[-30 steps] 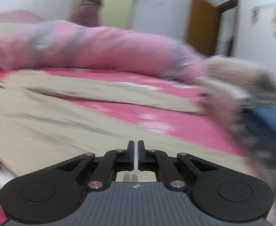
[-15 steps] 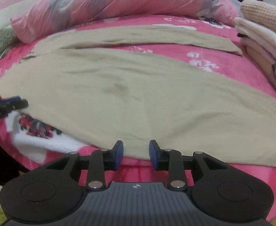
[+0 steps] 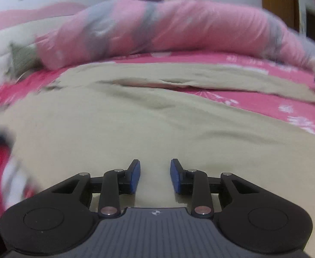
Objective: Fold clothes
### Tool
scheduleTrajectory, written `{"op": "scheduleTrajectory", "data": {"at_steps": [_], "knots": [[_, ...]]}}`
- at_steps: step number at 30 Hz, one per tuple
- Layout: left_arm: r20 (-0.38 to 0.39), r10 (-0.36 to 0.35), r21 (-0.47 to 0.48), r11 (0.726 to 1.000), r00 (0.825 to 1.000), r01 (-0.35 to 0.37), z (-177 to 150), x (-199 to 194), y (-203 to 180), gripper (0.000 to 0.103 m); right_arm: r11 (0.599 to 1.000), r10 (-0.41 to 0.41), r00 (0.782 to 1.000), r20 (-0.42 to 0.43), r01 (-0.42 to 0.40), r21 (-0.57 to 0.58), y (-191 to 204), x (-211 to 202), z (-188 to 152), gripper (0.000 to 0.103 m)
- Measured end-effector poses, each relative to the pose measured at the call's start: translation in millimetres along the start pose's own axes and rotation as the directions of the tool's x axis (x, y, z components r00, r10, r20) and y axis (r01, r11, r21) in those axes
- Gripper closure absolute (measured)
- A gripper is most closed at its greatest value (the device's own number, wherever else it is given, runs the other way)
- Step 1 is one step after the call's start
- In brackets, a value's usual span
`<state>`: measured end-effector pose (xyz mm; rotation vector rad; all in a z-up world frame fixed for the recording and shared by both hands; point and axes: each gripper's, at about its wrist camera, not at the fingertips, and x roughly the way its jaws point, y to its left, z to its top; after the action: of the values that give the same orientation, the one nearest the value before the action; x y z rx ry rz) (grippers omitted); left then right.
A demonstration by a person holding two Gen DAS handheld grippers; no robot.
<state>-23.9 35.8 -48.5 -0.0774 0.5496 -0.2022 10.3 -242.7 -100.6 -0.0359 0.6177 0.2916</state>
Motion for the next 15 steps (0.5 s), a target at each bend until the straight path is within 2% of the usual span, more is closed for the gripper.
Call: {"op": "scheduleTrajectory", "data": {"at_steps": [3, 5, 7, 9, 11, 13, 15], "knots": [[0.002, 0.001, 0.004, 1.0, 1.0, -0.001, 6, 12, 3, 0.063, 1.0, 0.02, 1.0, -0.02, -0.02, 0.012, 0, -48, -26, 0.069], [-0.013, 0.022, 0.015, 1.0, 1.0, -0.022, 9, 26, 4, 0.063, 0.996, 0.049, 0.997, -0.062, -0.044, 0.074, -10, -64, -28, 0.069], [-0.045, 0.042, 0.002, 0.999, 0.998, -0.042, 9, 38, 7, 0.063, 0.994, 0.025, 0.999, -0.047, -0.02, 0.11, -23, -83, -18, 0.069], [-0.109, 0.062, -0.04, 0.997, 0.992, -0.066, 4, 48, 13, 0.063, 0.991, -0.049, 0.998, 0.037, 0.044, 0.125, -38, -101, -3, 0.068], [-0.111, 0.055, -0.071, 0.995, 0.992, -0.063, -2, 47, 17, 0.063, 0.978, -0.155, 0.984, 0.089, 0.14, 0.155, -68, -104, 11, 0.067], [-0.102, 0.054, -0.07, 0.996, 0.993, -0.062, -7, 40, 17, 0.063, 0.954, -0.257, 0.965, 0.052, 0.245, 0.175, -97, -92, 10, 0.067], [-0.096, 0.054, -0.068, 0.996, 0.994, -0.06, -10, 34, 18, 0.063, 0.916, -0.362, 0.932, -0.02, 0.359, 0.179, -127, -77, 2, 0.067]]}}
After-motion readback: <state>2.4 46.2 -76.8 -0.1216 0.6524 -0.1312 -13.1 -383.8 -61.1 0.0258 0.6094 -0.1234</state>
